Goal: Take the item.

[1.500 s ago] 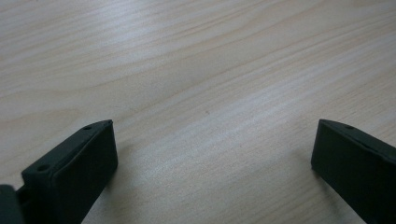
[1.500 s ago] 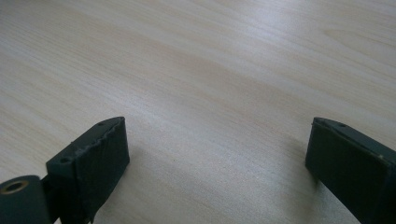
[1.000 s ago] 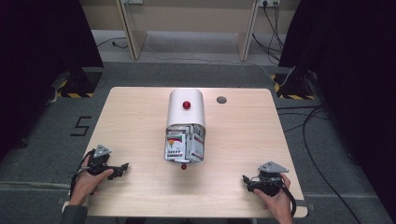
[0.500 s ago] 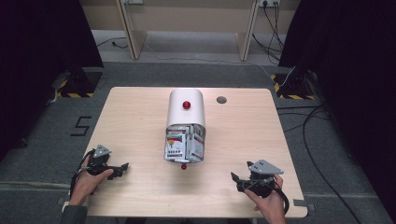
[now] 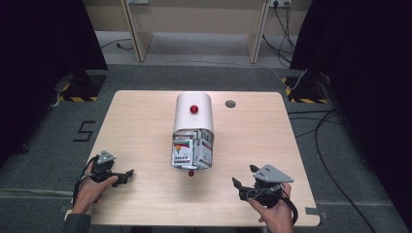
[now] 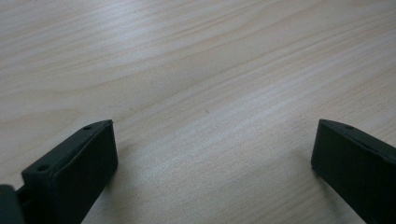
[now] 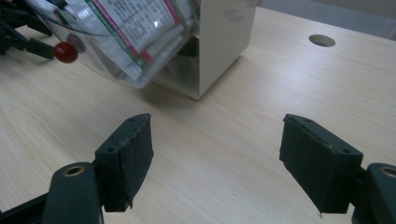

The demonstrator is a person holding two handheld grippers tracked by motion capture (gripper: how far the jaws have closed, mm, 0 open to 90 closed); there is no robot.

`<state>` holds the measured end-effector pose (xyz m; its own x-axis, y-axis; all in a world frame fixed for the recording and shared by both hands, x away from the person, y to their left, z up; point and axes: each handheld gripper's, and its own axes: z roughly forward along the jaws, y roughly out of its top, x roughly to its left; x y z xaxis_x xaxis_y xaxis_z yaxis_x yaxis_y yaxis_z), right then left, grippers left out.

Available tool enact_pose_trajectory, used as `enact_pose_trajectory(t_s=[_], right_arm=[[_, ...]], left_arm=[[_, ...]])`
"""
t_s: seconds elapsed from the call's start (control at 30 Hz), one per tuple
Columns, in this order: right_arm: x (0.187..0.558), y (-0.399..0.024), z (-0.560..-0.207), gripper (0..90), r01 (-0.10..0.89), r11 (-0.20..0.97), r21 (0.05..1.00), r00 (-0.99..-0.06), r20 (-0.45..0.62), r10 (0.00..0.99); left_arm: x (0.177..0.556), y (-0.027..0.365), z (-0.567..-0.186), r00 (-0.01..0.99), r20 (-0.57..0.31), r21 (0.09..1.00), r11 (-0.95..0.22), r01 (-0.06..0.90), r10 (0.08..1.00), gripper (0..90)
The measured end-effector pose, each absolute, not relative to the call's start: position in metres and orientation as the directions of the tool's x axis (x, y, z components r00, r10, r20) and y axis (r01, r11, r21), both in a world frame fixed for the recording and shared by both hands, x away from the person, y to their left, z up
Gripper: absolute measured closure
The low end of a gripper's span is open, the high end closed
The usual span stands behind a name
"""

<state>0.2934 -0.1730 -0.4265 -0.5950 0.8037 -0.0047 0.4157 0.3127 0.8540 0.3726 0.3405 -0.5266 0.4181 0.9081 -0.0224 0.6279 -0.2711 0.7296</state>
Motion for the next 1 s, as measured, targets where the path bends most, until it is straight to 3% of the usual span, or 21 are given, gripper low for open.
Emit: enact_pose_trajectory(t_s=[1.0], right_arm=[[0.295,-0.134,-0.388,26.3,0.326,0.315,0.891,-0.67,-0.018,0.742]], left_arm=[[0.373,0.34,-0.527,0.418,-0.022,0.729,-0.271,0.628,0.908,0.0]])
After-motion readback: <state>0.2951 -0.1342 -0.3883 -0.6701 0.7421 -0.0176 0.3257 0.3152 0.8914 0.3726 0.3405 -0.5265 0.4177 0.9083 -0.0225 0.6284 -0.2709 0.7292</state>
